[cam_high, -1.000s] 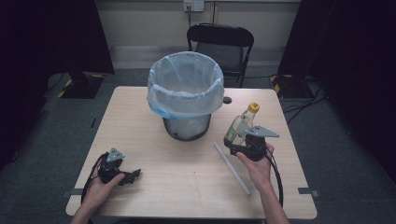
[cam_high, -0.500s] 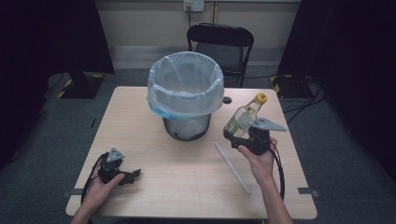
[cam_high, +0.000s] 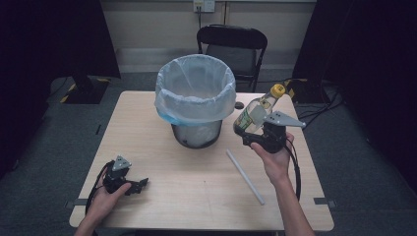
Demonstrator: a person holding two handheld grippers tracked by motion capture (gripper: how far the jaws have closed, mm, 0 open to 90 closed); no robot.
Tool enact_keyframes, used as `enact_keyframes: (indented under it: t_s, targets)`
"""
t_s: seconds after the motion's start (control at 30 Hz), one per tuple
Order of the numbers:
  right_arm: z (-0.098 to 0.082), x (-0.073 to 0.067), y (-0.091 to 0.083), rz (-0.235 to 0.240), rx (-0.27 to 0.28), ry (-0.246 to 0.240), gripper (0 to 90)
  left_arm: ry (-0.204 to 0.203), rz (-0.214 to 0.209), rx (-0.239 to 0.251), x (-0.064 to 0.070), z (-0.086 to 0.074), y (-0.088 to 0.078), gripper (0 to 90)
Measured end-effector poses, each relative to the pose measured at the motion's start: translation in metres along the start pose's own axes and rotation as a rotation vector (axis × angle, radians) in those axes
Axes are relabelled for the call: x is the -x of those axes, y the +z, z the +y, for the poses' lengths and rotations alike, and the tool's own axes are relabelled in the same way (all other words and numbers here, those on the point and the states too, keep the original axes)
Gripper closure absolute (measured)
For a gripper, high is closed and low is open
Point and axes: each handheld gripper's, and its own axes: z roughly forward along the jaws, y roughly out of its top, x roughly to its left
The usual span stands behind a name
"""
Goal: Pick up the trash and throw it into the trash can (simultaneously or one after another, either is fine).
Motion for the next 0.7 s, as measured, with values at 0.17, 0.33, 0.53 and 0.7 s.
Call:
enact_keyframes:
  t_s: [0.17, 0.33, 0.53, 0.7]
  targets:
    - [0.019, 0.000, -0.005, 0.001, 0.032, -0.014, 28.3, 0.000, 0.000, 0.000, 0.000, 0.000, 0.000, 0.3]
    - [0.035, -0.003, -0.006, 0.010, 0.048, -0.029, 28.2, 0.000, 0.000, 0.000, 0.000, 0.000, 0.000, 0.3]
    - [0.050, -0.008, -0.004, 0.019, 0.067, -0.045, 28.2, 0.000, 0.000, -0.001, 0.000, 0.000, 0.000, 0.3]
    - [0.066, -0.007, -0.001, 0.020, 0.090, -0.042, 28.2, 0.000, 0.000, 0.000, 0.000, 0.000, 0.000, 0.3]
